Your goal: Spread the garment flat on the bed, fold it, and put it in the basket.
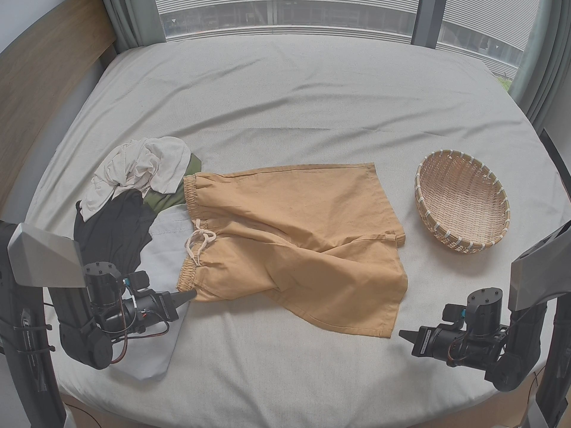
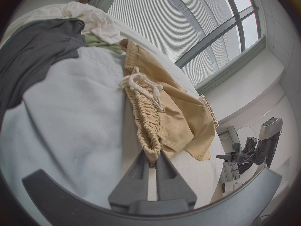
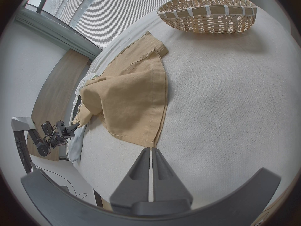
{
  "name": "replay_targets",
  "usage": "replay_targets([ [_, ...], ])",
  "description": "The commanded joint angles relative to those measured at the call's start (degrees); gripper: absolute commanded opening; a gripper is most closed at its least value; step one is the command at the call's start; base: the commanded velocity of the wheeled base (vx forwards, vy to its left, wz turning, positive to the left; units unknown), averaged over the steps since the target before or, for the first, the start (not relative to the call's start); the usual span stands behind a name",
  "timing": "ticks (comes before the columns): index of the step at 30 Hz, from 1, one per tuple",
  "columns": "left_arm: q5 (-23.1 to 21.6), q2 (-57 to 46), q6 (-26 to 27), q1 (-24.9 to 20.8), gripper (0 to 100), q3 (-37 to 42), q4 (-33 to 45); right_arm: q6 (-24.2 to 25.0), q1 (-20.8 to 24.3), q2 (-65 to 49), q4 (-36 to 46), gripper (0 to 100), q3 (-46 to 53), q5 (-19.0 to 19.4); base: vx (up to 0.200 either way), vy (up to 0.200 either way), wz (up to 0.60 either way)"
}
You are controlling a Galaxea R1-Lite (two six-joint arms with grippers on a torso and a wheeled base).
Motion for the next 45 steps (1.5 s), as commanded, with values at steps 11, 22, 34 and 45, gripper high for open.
replay_targets([
  [11, 0.5, -0.9, 0.1, -0.5, 0, -0.3, -0.3, 0.3, 1.9, 6.2, 0.1, 100, -5.7, -0.8, 0.0, 0.0, 0.0],
  [22, 0.5, -0.7, 0.1, -0.5, 0, -0.8, -0.3, 1.3, 3.0, 10.4, 0.1, 100, -10.3, -0.8, 0.0, 0.0, 0.0],
  [34, 0.3, 0.5, 0.2, -0.1, 0, -1.3, -0.3, 4.2, 3.0, 10.5, 0.1, 0, -10.9, -0.8, 0.0, 0.0, 0.0],
  [45, -0.2, -1.5, -1.4, 1.4, 0, 0.2, 2.0, 4.4, 1.7, 1.7, 1.3, 0, -2.3, -0.8, 0.0, 0.0, 0.0],
])
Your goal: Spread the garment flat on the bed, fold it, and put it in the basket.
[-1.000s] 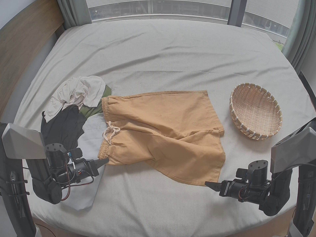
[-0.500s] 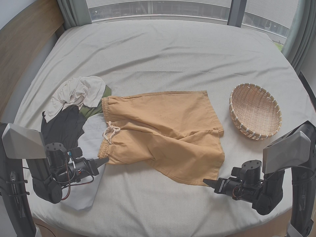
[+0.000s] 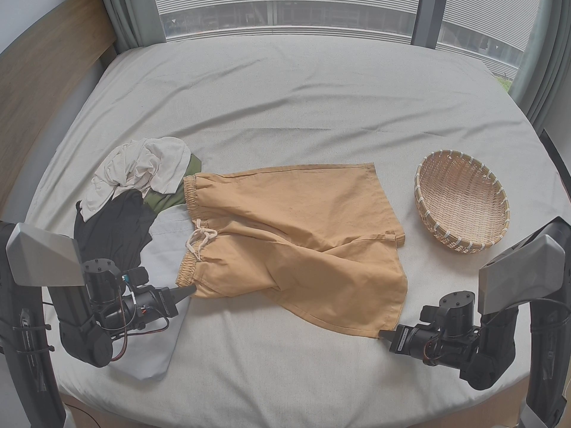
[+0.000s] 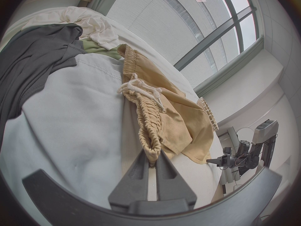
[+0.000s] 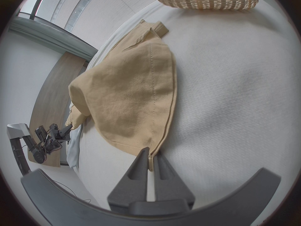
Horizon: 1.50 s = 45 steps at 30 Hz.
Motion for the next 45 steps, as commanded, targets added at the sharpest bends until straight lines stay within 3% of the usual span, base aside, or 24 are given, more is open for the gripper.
replay_targets([
  [1, -0.2, -1.6, -0.5, 1.0, 0, 1.4, 2.5, -0.8, -0.6, -5.8, 1.3, 0, 4.8, 0.0, 0.0, 0.0, 0.0],
  [10, -0.8, -6.7, -0.2, 3.4, 0, 0.8, 12.8, -3.7, -0.8, -10.6, 6.5, 0, 8.9, 0.1, 0.0, 0.0, 0.0],
  [18, -2.8, -11.0, 1.9, 2.9, 0, 3.0, 20.7, -5.2, -0.8, -10.1, 6.0, 0, 11.8, 0.1, 0.0, 0.0, 0.0],
  [23, -2.8, -10.6, 5.6, 2.9, 0, 6.1, 21.0, -5.2, -0.7, -10.0, 6.5, 0, 11.9, 0.1, 0.0, 0.0, 0.0],
  [29, -2.8, -10.6, 6.0, 2.9, 0, 7.7, 20.8, -5.2, -0.2, -8.6, 6.6, 0, 11.9, 0.1, 0.0, 0.0, 0.0],
  [35, -2.7, -8.9, 7.3, 3.3, 0, 7.8, 20.0, -5.0, -0.4, -5.5, 4.1, 0, 11.1, 0.1, 0.0, 0.0, 0.0],
  [39, -2.6, -6.0, 7.5, 3.1, 0, 8.1, 15.3, -4.9, -0.4, -1.0, -0.9, 0, 11.5, 0.0, 0.0, 0.0, 0.0],
  [40, -2.6, -5.2, 7.5, 3.1, 0, 8.2, 14.2, -4.8, -0.4, -0.9, -0.8, 100, 11.6, 0.0, 0.0, 0.0, 0.0],
  [45, -2.5, -3.8, 7.4, 2.9, 0, 8.9, 11.7, -4.8, -0.2, -0.8, -0.7, 100, 11.7, 0.0, 0.0, 0.0, 0.0],
])
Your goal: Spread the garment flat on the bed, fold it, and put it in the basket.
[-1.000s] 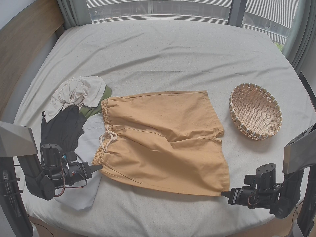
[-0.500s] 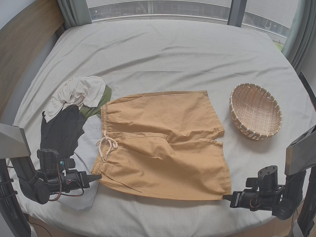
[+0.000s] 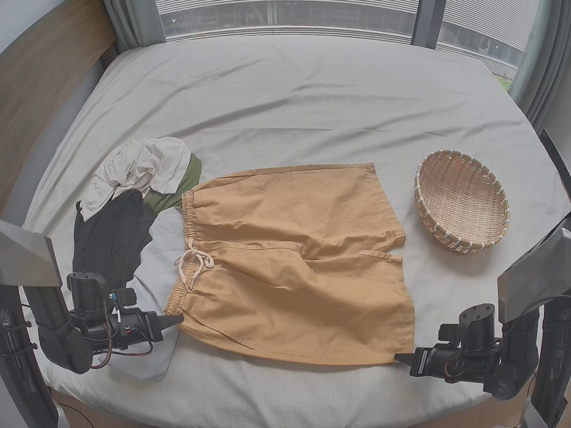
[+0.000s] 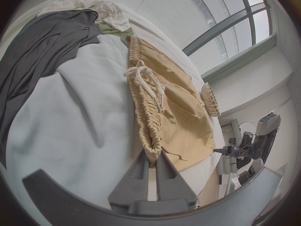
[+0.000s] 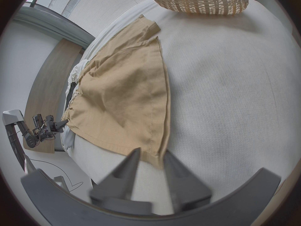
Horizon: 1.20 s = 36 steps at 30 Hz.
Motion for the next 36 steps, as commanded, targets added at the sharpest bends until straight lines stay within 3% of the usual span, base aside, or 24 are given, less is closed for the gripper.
replay_targets([
  [1, 0.0, 2.7, 0.0, -0.4, 0, 1.1, -1.3, 0.0, 0.1, 1.7, 0.0, 100, 0.7, 0.0, 0.0, 0.0, 0.0],
  [12, 0.0, 2.6, -0.2, -0.3, 0, 1.8, -2.3, 0.2, 0.2, 1.8, 0.0, 100, -1.6, -0.1, 0.0, 0.0, 0.0],
  [13, -0.1, 2.6, -0.2, -0.3, 0, 1.9, -2.5, 0.2, 0.2, 1.8, 0.0, 0, -1.6, -0.1, 0.0, 0.0, 0.0],
  [29, -0.3, 2.1, 0.0, 0.1, 0, 3.8, -3.0, 0.1, 0.6, 0.3, 0.2, 0, 1.0, -0.2, 0.0, 0.0, 0.0],
  [36, -0.3, 1.8, 0.1, -0.1, 0, 6.0, -2.8, -0.2, 2.1, -3.5, 5.8, 0, 1.0, -0.7, 0.0, 0.0, 0.0],
])
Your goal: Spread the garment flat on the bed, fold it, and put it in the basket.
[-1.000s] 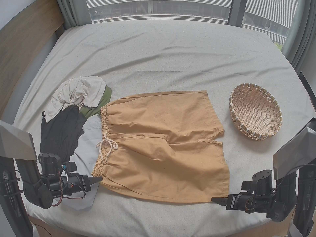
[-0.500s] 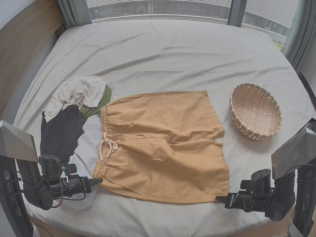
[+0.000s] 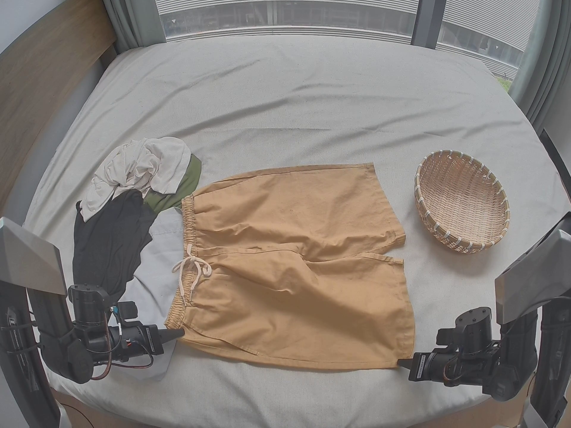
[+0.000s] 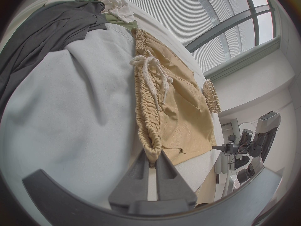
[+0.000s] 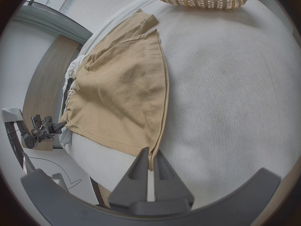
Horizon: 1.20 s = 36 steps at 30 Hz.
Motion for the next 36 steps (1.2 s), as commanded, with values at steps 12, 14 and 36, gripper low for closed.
replay_targets([
  [12, 0.0, 0.1, 4.3, 0.3, 0, 6.7, 0.2, 0.1, 4.3, -9.8, 12.2, 0, 1.0, -0.7, 0.0, 0.0, 0.0],
  [14, 0.0, 0.1, 4.7, 0.3, 0, 7.7, 0.2, 0.2, 4.9, -10.4, 13.3, 0, 1.0, -0.7, 0.0, 0.0, 0.0],
  [36, -2.0, -2.9, -1.9, 2.0, 0, 0.9, -10.4, 0.3, -1.4, -18.5, -1.3, 0, -0.8, -2.1, 0.0, 0.0, 0.0],
])
